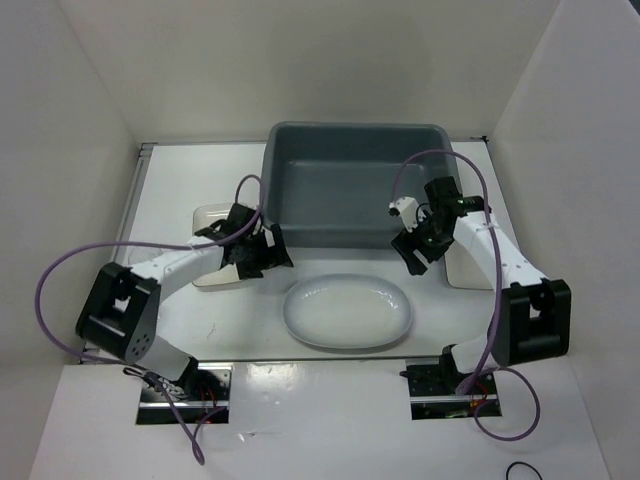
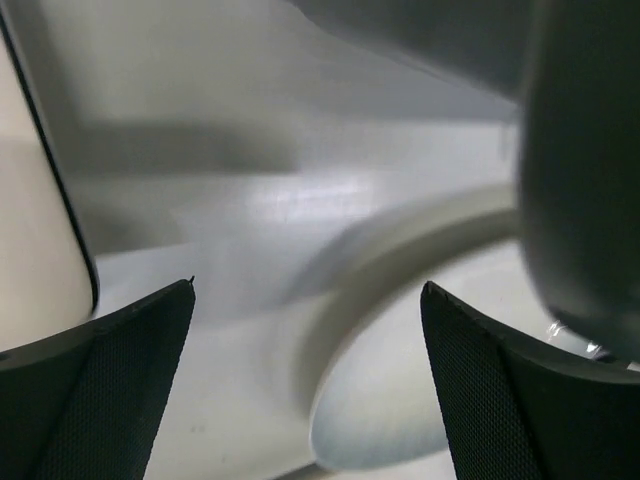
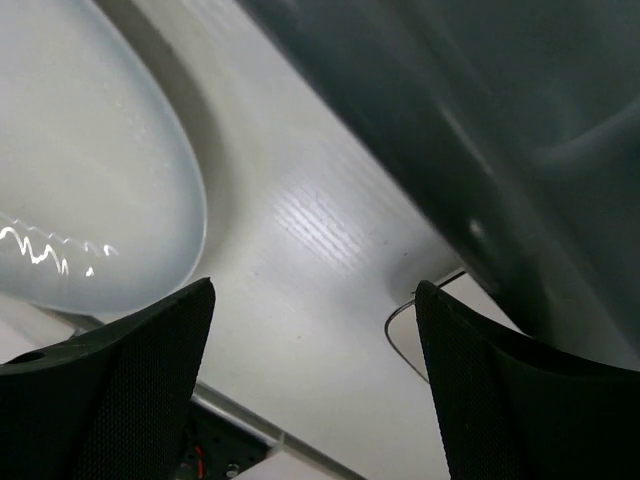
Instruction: Place the mixed dishes into the plastic bin
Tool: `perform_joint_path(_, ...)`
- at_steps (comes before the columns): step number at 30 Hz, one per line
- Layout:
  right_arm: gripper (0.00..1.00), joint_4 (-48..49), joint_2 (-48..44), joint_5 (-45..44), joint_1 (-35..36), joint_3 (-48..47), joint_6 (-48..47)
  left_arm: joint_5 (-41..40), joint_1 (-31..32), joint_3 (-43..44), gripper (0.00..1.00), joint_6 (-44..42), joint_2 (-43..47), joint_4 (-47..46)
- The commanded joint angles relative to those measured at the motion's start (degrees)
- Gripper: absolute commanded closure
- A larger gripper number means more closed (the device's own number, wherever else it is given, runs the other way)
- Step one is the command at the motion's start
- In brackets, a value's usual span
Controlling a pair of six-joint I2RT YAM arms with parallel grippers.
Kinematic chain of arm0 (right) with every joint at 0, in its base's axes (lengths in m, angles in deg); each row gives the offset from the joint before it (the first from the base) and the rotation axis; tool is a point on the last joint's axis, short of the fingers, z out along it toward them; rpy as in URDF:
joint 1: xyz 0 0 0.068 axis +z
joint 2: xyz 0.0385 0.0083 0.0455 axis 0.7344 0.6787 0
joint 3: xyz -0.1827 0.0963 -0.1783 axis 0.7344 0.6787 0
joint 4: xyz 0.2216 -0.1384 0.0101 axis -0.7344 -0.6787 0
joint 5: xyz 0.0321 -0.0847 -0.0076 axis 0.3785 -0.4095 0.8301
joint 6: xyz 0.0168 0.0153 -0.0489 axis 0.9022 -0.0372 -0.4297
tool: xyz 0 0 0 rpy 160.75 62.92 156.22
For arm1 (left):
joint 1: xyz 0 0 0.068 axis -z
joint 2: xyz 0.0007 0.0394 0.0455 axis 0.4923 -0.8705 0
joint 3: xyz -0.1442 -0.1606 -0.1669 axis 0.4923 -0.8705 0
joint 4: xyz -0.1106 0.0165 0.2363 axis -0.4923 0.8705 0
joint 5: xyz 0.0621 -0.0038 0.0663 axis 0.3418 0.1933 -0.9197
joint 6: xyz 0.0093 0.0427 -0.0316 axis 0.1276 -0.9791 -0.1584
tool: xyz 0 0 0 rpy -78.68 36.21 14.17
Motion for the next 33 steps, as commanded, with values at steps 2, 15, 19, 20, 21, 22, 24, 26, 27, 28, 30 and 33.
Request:
perform_joint_path(2,0.13,7.24,2.89,-1.35,-0.1,-3.79,1.35,0.32,-2.45,5.81,0.0,-3.0,-5.88,0.13)
perform_joint_path(15,0.09,17.8,19.65,-11.45,-0.1,-18.1,5.66,2.16,-5.7,24.19,0.0,-6.17,-19.76,0.22)
perform_joint_path(19,0.08,17.8,23.1,-11.99,-0.1,-23.12,6.28,3.31,-6.93,27.09,0.0,-6.69,-22.14,0.75)
perform_joint_path(20,0.07,18.5,23.11,-11.99,-0.1,-23.65,6.28,3.83,-6.94,27.88,0.0,-6.69,-22.14,0.75)
perform_joint_path(21,0.07,18.5,23.11,-11.99,-0.1,-23.65,6.28,3.83,-6.94,27.89,0.0,-6.69,-22.66,0.75)
perform_joint_path(22,0.07,18.5,23.11,-11.99,-0.1,-23.65,6.88,3.83,-6.94,27.89,0.0,-6.69,-22.67,0.75)
perform_joint_path(24,0.07,16.75,21.63,-10.42,-0.1,-24.88,8.72,4.36,-7.46,28.41,0.0,-6.69,-22.06,2.06)
perform_joint_path(26,0.07,15.52,15.75,-5.61,-0.1,-23.05,10.05,6.28,-7.46,27.54,0.0,-6.69,-20.31,2.67)
perform_joint_path(27,0.06,14.56,13.2,-3.57,-0.1,-21.82,11.45,6.82,-6.94,26.66,0.0,-6.69,-17.6,2.68)
perform_joint_path(28,0.06,14.03,10.57,-1.2,-0.1,-18.5,11.46,6.82,-6.94,25.61,0.0,-6.69,-16.01,2.68)
perform_joint_path(30,0.02,11.66,2.48,7.67,-0.1,-14.45,12.08,10.84,-6.23,21.41,0.0,-7.48,-11.28,3.29)
perform_joint_path(33,0.02,7.35,-4.65,16.21,2.0,-8.11,8.82,17.86,-4.56,15.69,0.0,-7.48,-5.65,2.59)
